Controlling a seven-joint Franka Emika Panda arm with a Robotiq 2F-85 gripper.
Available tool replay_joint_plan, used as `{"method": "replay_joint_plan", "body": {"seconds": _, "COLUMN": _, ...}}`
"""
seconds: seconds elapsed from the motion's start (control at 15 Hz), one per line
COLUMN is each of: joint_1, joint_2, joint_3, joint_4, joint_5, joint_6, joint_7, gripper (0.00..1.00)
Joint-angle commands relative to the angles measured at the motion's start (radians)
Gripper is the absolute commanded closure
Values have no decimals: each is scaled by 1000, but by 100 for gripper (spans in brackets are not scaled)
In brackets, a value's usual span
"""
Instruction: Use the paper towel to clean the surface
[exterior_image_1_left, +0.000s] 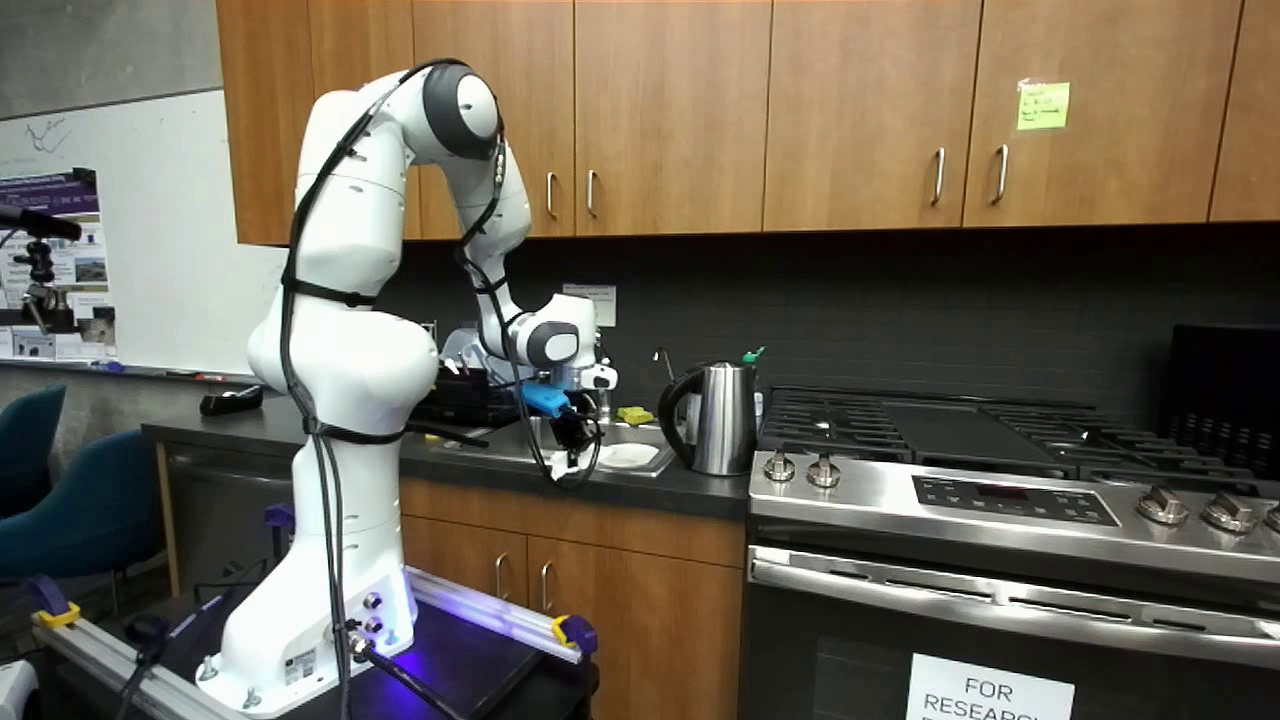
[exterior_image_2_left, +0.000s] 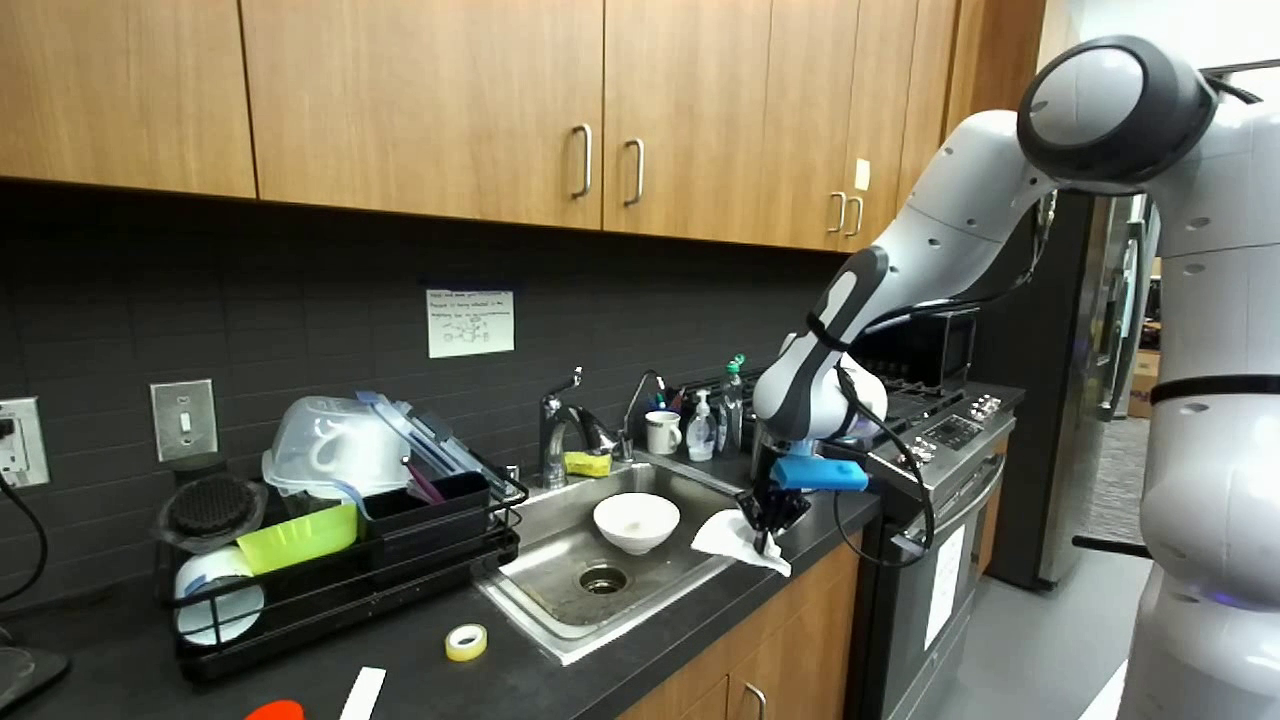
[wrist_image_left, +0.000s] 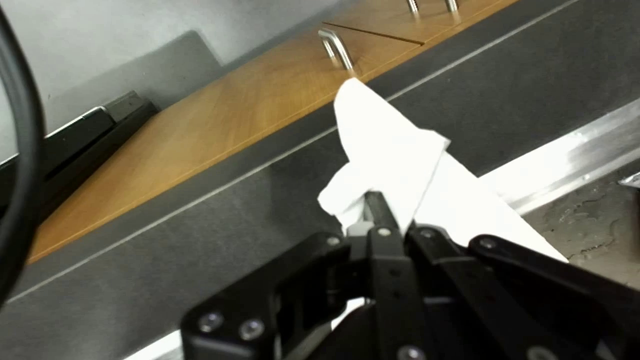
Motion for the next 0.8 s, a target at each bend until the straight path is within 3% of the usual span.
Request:
{"method": "replay_joint_plan", "body": {"seconds": 0.0, "joint_1": -4, "joint_2": 27, "joint_3": 24, "joint_4": 32, "joint_5": 45, "joint_6": -14, "joint_7": -41, "gripper": 100}}
{"method": "replay_joint_plan", "body": {"seconds": 0.73, "joint_1": 7, "joint_2": 15, "joint_3": 69, "joint_4": 11, "joint_5": 100, "joint_6": -52, "joint_7": -76, "gripper": 100}}
